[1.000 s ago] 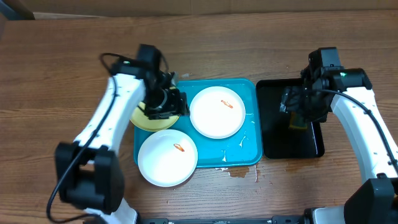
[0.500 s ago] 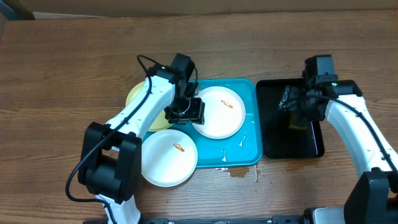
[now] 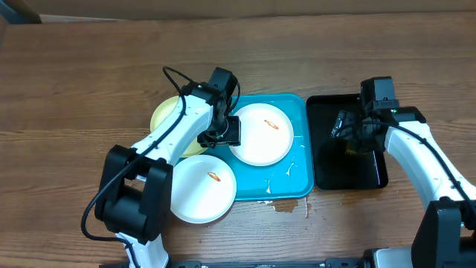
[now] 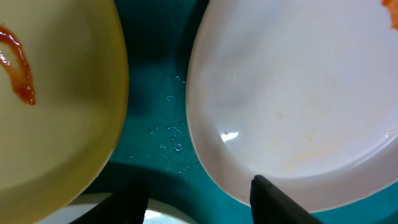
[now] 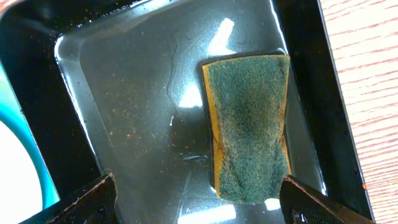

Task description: Clean dirty plates on tray and stack at the side

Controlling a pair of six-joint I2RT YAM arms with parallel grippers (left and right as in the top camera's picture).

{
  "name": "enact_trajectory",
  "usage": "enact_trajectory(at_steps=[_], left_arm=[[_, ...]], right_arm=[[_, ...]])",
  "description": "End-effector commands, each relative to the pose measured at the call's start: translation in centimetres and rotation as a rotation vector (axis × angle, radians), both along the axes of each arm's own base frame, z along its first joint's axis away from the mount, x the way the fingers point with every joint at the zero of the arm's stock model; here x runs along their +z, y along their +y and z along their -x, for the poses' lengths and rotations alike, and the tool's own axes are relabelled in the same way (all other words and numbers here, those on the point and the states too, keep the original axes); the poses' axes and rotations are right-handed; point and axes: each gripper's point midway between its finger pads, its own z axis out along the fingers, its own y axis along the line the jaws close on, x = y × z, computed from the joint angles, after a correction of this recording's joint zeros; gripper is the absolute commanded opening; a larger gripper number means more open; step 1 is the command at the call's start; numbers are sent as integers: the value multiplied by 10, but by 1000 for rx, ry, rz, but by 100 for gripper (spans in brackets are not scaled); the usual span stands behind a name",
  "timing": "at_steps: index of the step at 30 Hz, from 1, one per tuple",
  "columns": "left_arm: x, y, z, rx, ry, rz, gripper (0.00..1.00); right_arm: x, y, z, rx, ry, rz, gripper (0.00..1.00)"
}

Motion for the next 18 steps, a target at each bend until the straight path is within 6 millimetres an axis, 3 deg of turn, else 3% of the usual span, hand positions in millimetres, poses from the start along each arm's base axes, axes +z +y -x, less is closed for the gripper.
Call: enact_trajectory(at_steps=[1,11,18], left_arm=[[-17,0,9,28,33,-25,52],[-24,-11,9,-4,-5,-28,37],[-34,-1,13,66,-5,-81,39]], right_arm=[[3,-3,-1,-11,-15,8,86],[1,-3,3,-11,5,9,86],[0,-3,6,-10,16,9,87]])
